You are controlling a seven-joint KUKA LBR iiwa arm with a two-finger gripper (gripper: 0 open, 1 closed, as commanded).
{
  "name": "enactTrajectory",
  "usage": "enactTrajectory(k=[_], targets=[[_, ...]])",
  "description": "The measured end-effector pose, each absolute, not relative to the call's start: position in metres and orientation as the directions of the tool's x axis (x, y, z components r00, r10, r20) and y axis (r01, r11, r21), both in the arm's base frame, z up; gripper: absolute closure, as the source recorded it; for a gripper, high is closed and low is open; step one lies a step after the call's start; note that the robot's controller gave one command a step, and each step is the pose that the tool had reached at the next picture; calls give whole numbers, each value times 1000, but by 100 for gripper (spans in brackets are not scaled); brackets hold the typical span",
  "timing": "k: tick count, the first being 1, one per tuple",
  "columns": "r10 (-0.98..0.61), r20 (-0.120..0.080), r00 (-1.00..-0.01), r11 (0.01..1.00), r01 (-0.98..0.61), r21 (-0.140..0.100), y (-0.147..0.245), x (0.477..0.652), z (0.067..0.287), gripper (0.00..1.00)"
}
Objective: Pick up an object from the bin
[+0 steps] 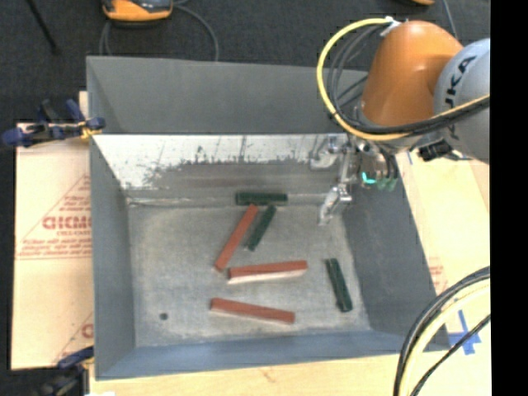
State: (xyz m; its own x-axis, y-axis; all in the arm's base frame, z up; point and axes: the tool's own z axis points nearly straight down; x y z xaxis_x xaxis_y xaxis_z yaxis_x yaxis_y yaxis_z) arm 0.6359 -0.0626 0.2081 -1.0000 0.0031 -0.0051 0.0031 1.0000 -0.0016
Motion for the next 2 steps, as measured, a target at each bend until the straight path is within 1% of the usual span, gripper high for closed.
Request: enactTrajectory(k=[1, 2], targets=[[6, -10, -1000, 1000, 6, -1, -44, 604, 159, 0], [16, -3, -1000, 1000, 16, 0, -10, 588, 123, 0]])
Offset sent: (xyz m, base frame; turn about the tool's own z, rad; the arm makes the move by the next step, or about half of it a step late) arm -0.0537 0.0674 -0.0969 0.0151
